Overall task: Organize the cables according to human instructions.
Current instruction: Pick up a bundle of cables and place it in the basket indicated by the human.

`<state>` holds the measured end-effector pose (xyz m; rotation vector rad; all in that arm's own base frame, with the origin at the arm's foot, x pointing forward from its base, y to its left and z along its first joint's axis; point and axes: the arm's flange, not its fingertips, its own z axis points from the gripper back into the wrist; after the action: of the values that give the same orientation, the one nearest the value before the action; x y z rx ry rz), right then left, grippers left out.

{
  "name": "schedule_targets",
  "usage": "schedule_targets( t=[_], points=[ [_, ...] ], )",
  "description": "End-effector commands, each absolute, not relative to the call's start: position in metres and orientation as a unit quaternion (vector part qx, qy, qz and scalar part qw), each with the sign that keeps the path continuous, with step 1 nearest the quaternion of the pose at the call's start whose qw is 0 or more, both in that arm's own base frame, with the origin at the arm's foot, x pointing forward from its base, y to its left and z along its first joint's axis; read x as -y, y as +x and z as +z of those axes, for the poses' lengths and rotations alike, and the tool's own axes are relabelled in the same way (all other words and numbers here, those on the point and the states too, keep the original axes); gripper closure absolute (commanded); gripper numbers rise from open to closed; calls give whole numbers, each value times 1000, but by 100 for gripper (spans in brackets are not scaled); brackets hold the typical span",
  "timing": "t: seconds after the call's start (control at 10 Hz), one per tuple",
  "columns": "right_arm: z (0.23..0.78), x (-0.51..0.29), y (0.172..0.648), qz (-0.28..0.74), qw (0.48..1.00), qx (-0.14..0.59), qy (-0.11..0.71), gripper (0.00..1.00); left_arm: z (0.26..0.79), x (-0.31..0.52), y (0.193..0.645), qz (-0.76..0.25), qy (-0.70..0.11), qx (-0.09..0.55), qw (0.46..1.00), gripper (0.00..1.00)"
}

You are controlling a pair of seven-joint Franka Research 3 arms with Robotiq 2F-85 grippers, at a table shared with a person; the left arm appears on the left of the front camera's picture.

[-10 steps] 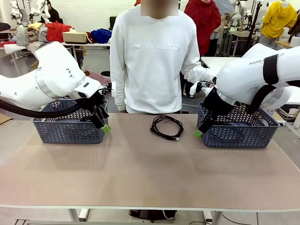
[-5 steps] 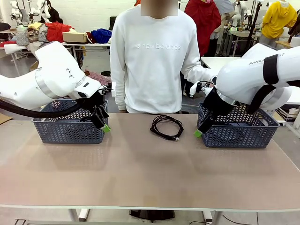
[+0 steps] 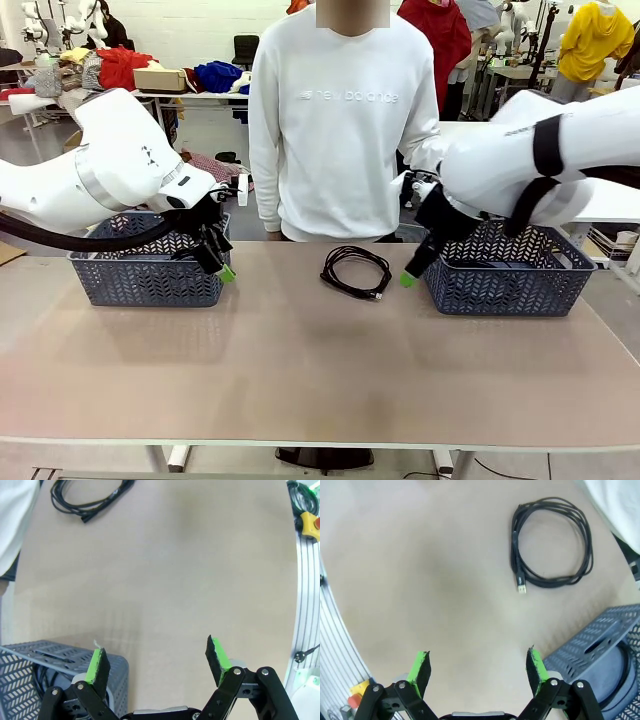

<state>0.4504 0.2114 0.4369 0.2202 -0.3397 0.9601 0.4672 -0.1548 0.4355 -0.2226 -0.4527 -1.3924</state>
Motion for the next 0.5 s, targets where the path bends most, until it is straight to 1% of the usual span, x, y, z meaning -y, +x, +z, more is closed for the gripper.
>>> schedule_targets(
  t=[0.0,0.4],
  points=[
    [438,-243,479,452,876,150,79,0,437,152,468,-639,-103,204,734,0],
    [419,-295,520,456,880,117,59,0,437,152,468,-639,-103,204,734,0]
  ],
)
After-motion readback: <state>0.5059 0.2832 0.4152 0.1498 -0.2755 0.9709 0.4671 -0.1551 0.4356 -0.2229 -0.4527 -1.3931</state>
